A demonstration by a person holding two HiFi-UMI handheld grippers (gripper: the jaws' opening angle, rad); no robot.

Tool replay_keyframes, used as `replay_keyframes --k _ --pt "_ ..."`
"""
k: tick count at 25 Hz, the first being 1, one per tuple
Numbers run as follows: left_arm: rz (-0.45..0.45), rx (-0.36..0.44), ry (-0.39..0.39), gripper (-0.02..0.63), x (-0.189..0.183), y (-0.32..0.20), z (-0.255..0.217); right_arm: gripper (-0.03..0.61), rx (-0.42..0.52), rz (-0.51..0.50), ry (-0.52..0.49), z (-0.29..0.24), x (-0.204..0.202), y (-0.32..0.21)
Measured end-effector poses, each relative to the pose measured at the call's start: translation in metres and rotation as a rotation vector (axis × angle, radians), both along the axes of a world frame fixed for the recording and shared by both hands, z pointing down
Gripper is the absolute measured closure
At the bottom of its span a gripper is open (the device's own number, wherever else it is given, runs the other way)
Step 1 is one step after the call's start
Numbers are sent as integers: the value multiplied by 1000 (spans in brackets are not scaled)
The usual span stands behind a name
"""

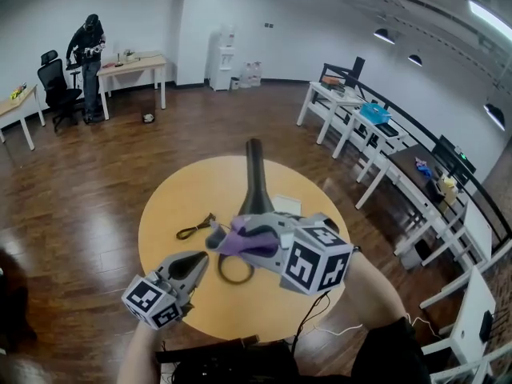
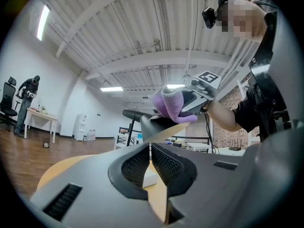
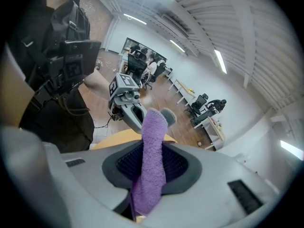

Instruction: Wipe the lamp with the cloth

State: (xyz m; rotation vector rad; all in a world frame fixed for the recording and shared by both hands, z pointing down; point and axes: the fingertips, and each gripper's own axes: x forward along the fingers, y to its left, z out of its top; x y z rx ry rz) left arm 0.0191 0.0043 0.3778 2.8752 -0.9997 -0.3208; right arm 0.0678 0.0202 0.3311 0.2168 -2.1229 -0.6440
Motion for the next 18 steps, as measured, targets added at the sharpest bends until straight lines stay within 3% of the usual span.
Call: replay_keyframes --k 5,8,10,13,18 --pt "-25 -5 3 606 7 -2 1 479 33 -55 -86 -11 13 -18" --pt "-74 -11 -11 606 3 -5 1 479 101 51 -178 -32 25 -64" --pt "-96 -7 -20 606 -3 -7 -3 479 132 106 -185 -41 25 -99" --pt "-109 -3 -31 606 -19 -10 -5 479 178 173 -116 -44 11 -151" --pt "-85 8 17 606 -26 -23 -1 479 298 277 121 -47 2 -220"
